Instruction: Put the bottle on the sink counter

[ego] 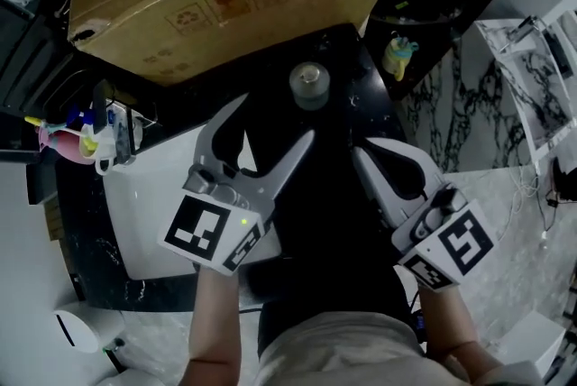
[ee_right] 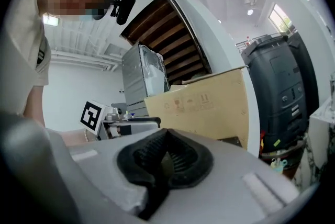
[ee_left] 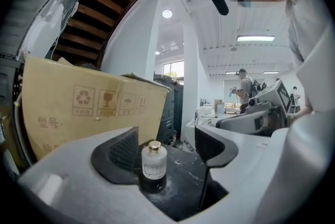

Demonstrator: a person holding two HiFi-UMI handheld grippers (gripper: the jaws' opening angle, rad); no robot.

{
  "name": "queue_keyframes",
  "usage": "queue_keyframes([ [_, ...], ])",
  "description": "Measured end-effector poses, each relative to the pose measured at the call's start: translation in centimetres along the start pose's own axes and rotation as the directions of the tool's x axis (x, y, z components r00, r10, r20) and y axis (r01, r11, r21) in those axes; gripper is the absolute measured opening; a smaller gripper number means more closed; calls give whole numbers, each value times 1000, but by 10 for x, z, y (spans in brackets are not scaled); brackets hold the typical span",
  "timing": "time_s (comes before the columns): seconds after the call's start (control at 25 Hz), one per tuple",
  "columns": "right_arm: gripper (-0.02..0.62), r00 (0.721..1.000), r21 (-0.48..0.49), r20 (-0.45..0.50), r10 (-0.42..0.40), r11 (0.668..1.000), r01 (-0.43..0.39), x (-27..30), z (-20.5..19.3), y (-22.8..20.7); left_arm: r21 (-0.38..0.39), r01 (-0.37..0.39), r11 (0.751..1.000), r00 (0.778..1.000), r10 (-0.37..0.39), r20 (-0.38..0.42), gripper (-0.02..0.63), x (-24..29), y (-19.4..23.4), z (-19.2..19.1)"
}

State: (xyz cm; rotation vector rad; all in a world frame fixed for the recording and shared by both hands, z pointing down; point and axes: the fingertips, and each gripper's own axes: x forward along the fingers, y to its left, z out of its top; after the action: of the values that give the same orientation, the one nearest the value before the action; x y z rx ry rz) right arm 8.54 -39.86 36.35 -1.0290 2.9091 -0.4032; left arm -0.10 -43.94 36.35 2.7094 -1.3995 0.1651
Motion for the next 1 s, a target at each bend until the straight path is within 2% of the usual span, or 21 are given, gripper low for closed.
queue_keyframes([
  [0.16, 3, 1000, -48, 17, 3, 999, -2, -9, 13, 29, 19, 39, 999, 996, -41, 74, 348, -29, -11, 28],
  [0.68, 3, 992, -175, 126, -3, 984, 25, -28, 56, 121, 41, 76, 996, 968, -83, 237, 348, -113, -38, 83],
  [0.88, 3, 988, -197, 157, -6, 980, 37, -33, 62, 152, 27, 74, 997, 956, -79, 283, 348, -149, -40, 94],
  [1.0, 3, 986, -213, 166, -9, 976, 45, -34, 61, 167, -24, 72, 997, 947, -61, 316, 348, -164, -40, 97],
])
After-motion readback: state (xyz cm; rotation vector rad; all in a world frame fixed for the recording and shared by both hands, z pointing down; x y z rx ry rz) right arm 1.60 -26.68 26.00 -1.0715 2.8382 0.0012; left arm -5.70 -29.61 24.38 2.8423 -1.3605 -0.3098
